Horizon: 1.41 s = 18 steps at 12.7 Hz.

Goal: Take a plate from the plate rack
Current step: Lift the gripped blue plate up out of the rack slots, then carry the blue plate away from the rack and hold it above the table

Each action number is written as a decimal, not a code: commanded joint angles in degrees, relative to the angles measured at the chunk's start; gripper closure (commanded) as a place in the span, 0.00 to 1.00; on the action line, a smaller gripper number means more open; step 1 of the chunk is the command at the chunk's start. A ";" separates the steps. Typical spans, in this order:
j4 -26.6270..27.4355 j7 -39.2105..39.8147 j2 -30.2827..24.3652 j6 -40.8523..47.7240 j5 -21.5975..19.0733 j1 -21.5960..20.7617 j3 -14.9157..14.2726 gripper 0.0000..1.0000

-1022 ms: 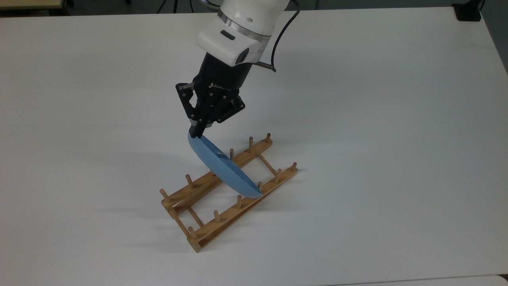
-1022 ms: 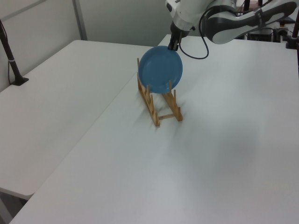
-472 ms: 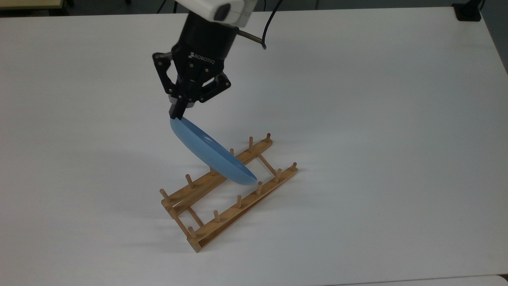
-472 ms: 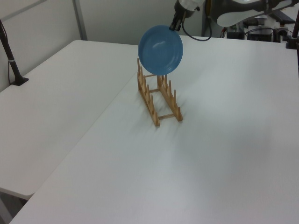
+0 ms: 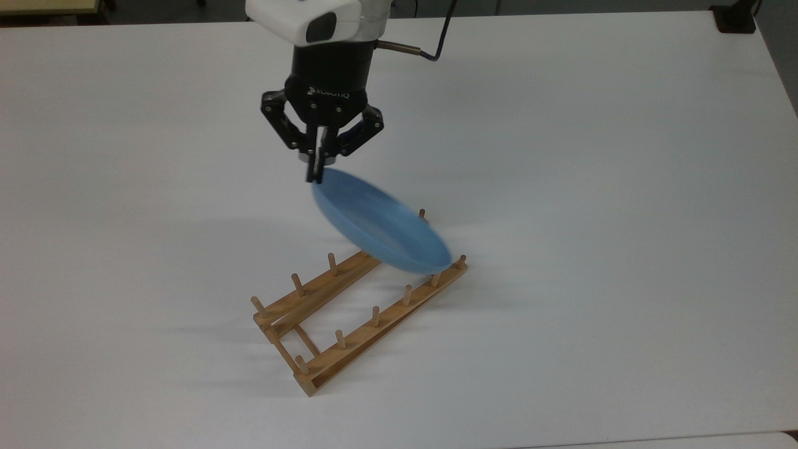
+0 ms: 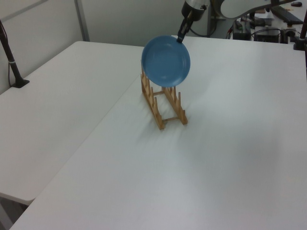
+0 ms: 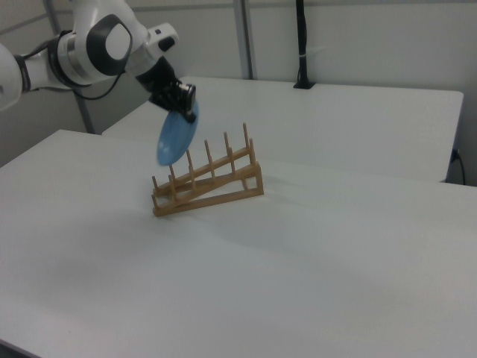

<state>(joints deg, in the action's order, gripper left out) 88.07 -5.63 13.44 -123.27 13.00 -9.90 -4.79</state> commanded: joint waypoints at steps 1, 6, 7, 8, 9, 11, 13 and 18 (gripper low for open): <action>0.71 13.86 -1.23 12.58 -13.60 0.75 -0.22 1.00; 1.93 36.09 -0.35 30.53 -15.03 1.54 -0.31 1.00; 2.54 39.44 -0.17 31.59 -14.50 1.89 -0.40 1.00; 3.68 42.78 0.44 32.04 -14.15 2.07 -0.40 1.00; 4.30 47.60 2.01 32.04 -13.54 2.33 -0.40 1.00; 5.18 51.15 4.82 31.78 -11.95 2.43 -0.40 1.00; 5.54 51.86 8.86 31.42 -11.60 2.43 -0.40 1.00; 6.15 51.78 12.22 31.25 -11.86 2.60 -0.40 0.36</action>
<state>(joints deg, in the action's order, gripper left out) 93.89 46.01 26.07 -91.99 0.58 -7.10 -4.96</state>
